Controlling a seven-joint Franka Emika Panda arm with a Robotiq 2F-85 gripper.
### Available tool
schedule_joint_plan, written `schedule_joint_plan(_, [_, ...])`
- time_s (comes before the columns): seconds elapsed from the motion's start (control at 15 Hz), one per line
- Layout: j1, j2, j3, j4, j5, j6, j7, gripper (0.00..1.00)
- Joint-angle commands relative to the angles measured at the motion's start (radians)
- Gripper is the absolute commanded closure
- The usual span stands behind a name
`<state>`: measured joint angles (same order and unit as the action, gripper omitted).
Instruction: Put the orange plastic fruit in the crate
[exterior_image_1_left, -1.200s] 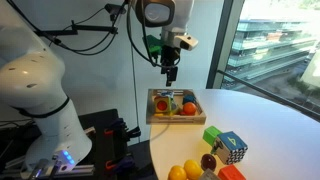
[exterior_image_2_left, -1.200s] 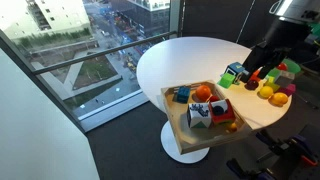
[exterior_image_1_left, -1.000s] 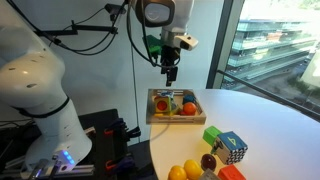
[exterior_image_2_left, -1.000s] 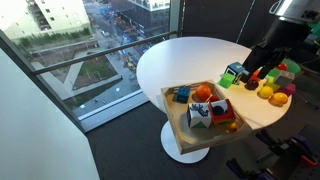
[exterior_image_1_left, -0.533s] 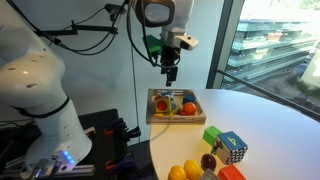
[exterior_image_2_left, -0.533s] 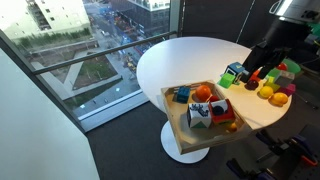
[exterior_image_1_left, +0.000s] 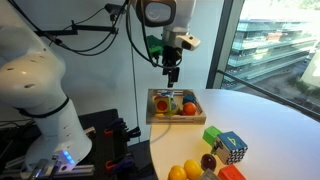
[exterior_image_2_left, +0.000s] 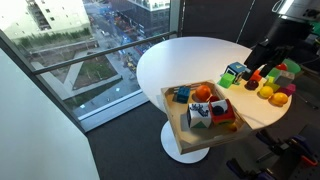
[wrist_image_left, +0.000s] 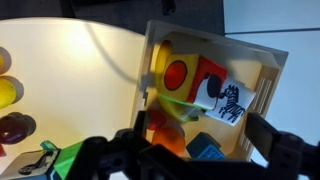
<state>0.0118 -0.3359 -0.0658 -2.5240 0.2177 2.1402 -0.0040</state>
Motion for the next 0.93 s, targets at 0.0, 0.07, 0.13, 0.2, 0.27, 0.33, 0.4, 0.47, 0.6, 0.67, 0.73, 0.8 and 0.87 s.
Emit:
schedule_joint_plan(0.0, [-0.031, 0.005, 0.007, 0.017, -0.038, 0.009, 0.012, 0.0])
schedule_joint_plan(0.07, [-0.039, 0.005, 0.007, 0.018, -0.052, 0.013, 0.015, 0.0])
schedule_joint_plan(0.13, [-0.047, 0.004, 0.007, 0.017, -0.066, 0.018, 0.017, 0.0])
schedule_joint_plan(0.2, [-0.054, 0.002, 0.008, 0.017, -0.084, 0.024, 0.02, 0.0])
schedule_joint_plan(0.27, [-0.062, -0.001, 0.007, 0.016, -0.102, 0.03, 0.021, 0.0])
schedule_joint_plan(0.33, [-0.071, -0.004, 0.005, 0.014, -0.122, 0.036, 0.023, 0.0])
schedule_joint_plan(0.4, [-0.08, -0.008, 0.002, 0.011, -0.14, 0.043, 0.02, 0.0])
schedule_joint_plan(0.47, [-0.089, -0.01, 0.001, 0.009, -0.159, 0.049, 0.021, 0.0])
schedule_joint_plan(0.6, [-0.109, -0.014, -0.007, 0.0, -0.19, 0.065, 0.019, 0.0])
schedule_joint_plan(0.67, [-0.118, -0.015, -0.015, -0.004, -0.199, 0.072, 0.013, 0.0])
schedule_joint_plan(0.73, [-0.127, -0.015, -0.021, -0.007, -0.209, 0.08, 0.011, 0.0])
schedule_joint_plan(0.8, [-0.14, -0.014, -0.028, -0.014, -0.224, 0.096, 0.011, 0.0])
schedule_joint_plan(0.87, [-0.151, -0.014, -0.036, -0.022, -0.237, 0.117, 0.007, 0.0])
